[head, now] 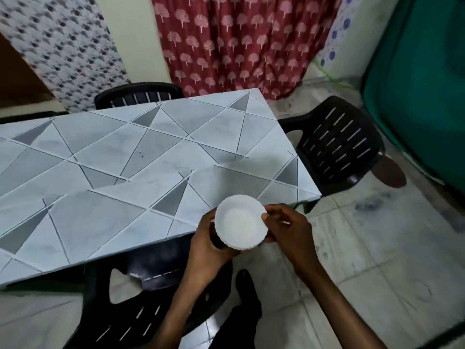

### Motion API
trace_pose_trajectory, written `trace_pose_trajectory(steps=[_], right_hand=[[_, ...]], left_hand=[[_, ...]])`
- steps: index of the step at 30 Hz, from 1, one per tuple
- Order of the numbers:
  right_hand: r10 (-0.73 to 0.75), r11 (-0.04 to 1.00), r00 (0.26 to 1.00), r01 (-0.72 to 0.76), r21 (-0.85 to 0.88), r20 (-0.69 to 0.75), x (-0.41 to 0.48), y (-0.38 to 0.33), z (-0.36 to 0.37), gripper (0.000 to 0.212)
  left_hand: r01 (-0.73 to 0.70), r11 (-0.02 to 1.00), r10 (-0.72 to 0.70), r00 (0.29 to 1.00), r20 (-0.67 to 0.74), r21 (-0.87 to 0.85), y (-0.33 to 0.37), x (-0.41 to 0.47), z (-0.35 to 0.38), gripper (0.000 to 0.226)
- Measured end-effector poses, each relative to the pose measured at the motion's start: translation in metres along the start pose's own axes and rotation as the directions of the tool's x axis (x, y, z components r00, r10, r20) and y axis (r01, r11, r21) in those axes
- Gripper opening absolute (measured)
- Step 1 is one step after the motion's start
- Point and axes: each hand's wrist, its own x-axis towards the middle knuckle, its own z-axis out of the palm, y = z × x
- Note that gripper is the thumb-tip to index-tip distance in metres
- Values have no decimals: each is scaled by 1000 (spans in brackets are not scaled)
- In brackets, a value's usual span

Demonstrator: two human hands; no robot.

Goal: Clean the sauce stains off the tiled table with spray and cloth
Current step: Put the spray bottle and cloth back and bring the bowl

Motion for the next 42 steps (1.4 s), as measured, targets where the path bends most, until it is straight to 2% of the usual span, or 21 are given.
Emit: trace_pose_trajectory(steps=[3, 7, 9, 11, 13, 16, 20, 23, 27, 30, 34, 39, 42], right_hand=[[-2, 1000, 999, 3, -29, 45, 51, 6, -2, 14], [41, 998, 998, -39, -43, 45, 108, 14, 5, 19], [48, 997, 997, -44, -60, 67, 132, 15, 8, 21], [64, 996, 993, -57, -73, 101, 155, 17, 11, 22], [61, 994, 990, -48, -101, 129, 175, 16, 14, 24], [51, 991, 984, -29, -130, 169, 201, 19, 18, 23], [54, 982, 955, 2, -190, 291, 236, 24, 16, 19], [69, 978, 922, 13, -210, 380, 264, 25, 15, 18], [79, 961, 858, 69, -267, 508, 305, 24, 25, 19], [54, 947, 805, 146, -286, 590, 326, 15, 43, 8], [22, 902, 709, 290, -319, 705, 340, -2, 76, 17], [-8, 813, 681, 431, -392, 733, 344, -15, 135, 16], [-42, 746, 662, 519, -417, 749, 343, -23, 193, 15]], left_hand=[[-1, 1000, 0, 1000, -31, -26, -11, 36, 19, 85], [39, 998, -40, 999, -24, -39, -21, 80, 36, 93], [14, 999, -13, 999, -31, 32, -23, 99, 39, 96], [64, 992, -63, 998, -14, 105, -25, 115, 39, 96], [136, 988, -137, 990, 15, 74, -24, 126, 35, 90], [235, 972, -234, 972, 31, -9, -29, 141, 28, 66], [325, 901, -357, 932, -66, -288, -24, 149, 41, 43], [316, 863, -410, 894, -181, -396, -18, 154, 63, 32], [292, 843, -467, 814, -345, -451, -16, 165, 88, 30], [257, 849, -479, 741, -471, -461, -17, 175, 94, 28], [222, 861, -480, 649, -590, -457, -21, 182, 82, 21], [228, 899, -430, 620, -656, -375, -34, 196, 37, 21], [218, 895, -437, 609, -662, -390, -49, 210, -9, 22]])
